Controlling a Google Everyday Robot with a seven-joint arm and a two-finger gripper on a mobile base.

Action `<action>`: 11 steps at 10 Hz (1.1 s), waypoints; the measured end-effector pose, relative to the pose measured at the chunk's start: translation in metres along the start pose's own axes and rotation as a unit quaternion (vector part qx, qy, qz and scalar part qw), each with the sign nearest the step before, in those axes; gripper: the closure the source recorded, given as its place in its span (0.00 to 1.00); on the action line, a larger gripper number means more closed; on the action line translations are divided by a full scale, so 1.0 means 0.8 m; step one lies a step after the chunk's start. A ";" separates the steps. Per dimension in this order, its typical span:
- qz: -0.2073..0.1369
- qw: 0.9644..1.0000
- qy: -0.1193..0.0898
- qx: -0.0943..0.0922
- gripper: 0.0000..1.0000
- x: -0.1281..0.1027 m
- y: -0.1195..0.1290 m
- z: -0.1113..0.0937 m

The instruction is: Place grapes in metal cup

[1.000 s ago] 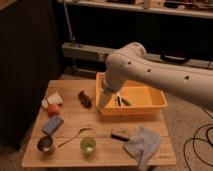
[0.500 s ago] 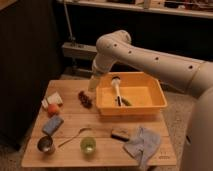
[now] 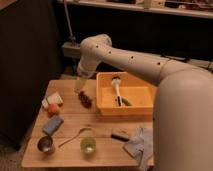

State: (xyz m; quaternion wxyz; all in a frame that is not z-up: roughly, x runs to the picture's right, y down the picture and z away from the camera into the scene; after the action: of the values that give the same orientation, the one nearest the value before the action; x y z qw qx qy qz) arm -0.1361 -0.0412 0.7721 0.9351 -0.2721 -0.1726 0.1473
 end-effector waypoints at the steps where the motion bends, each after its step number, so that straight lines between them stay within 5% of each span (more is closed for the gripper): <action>1: 0.010 1.000 0.002 -0.007 0.20 0.006 0.003 0.018; 4: 0.026 0.999 0.001 -0.036 0.20 0.020 0.012 0.084; 6: 0.006 0.998 0.004 -0.055 0.20 -0.001 0.025 0.124; 9: 0.017 0.996 0.007 -0.088 0.20 0.008 0.033 0.161; 11: 0.038 0.995 0.026 -0.093 0.20 0.017 0.038 0.181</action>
State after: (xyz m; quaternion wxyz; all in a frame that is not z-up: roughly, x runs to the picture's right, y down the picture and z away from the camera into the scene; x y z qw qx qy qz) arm -0.1881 0.0546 0.8729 0.9035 -0.3684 -0.1504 0.1592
